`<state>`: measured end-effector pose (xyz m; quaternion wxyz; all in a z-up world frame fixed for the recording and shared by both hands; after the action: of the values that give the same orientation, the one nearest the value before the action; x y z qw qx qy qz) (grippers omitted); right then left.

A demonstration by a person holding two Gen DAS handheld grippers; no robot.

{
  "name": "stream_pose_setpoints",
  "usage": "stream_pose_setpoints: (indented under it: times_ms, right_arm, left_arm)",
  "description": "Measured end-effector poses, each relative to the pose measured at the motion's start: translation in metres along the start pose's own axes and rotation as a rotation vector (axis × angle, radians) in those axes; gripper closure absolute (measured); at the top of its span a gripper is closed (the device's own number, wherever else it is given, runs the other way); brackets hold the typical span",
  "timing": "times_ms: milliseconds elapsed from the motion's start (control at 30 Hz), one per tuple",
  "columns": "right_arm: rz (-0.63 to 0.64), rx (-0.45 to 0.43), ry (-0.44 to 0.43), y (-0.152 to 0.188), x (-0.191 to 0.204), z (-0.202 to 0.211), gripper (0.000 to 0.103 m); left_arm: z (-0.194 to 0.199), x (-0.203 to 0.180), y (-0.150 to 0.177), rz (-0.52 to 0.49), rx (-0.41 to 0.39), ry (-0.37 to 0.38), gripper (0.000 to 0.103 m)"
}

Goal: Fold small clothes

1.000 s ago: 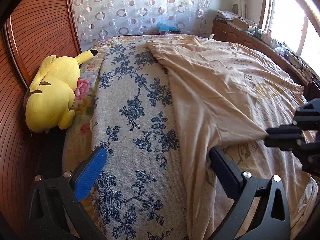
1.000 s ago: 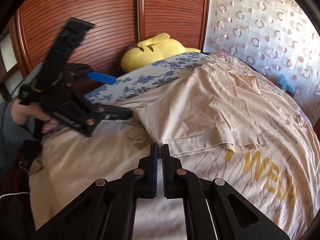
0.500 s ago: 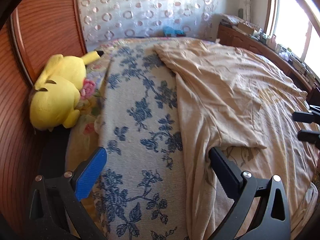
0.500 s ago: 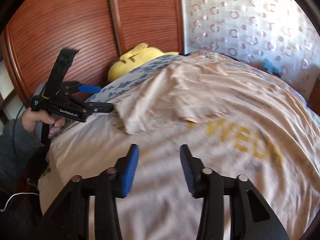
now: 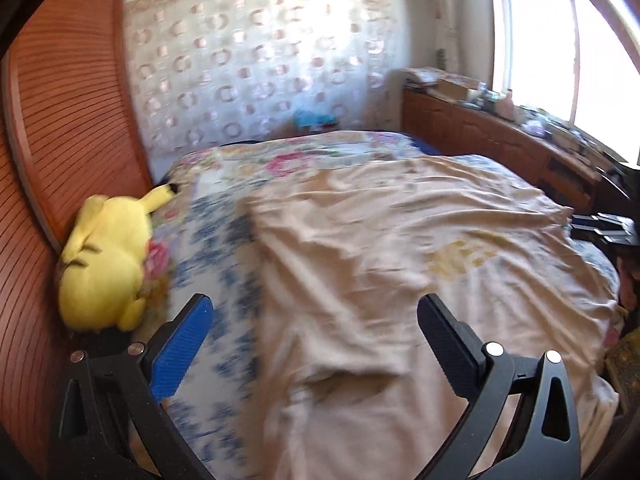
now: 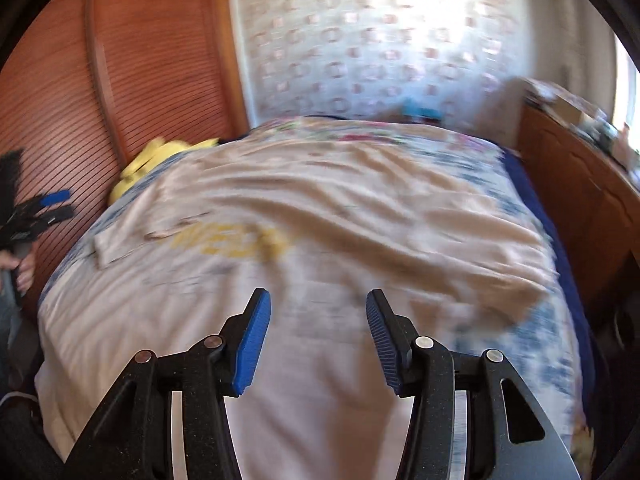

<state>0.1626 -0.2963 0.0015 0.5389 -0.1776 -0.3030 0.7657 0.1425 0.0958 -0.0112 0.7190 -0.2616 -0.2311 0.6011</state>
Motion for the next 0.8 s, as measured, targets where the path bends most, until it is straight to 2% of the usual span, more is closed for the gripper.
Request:
stream_pose_setpoints:
  times_ms: [133, 300, 500, 600, 800]
  right_arm:
    - [-0.098, -0.001, 0.064, 0.01, -0.044, 0.009, 0.051]
    - [-0.222, 0.022, 0.058, 0.012, -0.091, 0.014, 0.051]
    - [-0.256, 0.062, 0.062, 0.004, -0.105, 0.011, 0.051]
    - [-0.263, 0.08, 0.049, -0.015, -0.1, 0.003, 0.051]
    - [-0.304, 0.087, 0.035, -0.03, -0.118, -0.008, 0.051]
  left_arm:
    - [-0.02, -0.038, -0.012, -0.053, 0.028, 0.047, 0.001]
    - [-0.053, -0.081, -0.019, -0.121, 0.083, 0.076, 0.001]
    - [-0.072, -0.101, -0.021, -0.163, 0.135, 0.084, 0.001]
    - [-0.076, -0.103, -0.021, -0.168, 0.154, 0.081, 0.001]
    - [-0.09, -0.11, -0.017, -0.182, 0.201, 0.078, 0.001]
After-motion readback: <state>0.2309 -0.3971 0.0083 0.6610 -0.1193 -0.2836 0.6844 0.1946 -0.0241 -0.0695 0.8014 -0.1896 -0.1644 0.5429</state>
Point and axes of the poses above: each gripper's, at about its wrist camera, not at the fingertips, and z roughly against the way its jaws point, x to its left, y to its underside, the point moved 1 cm from there along -z, roughly the way its jaws point, and after that the axes turned 12 degrees about x, right-handed, at the moved point
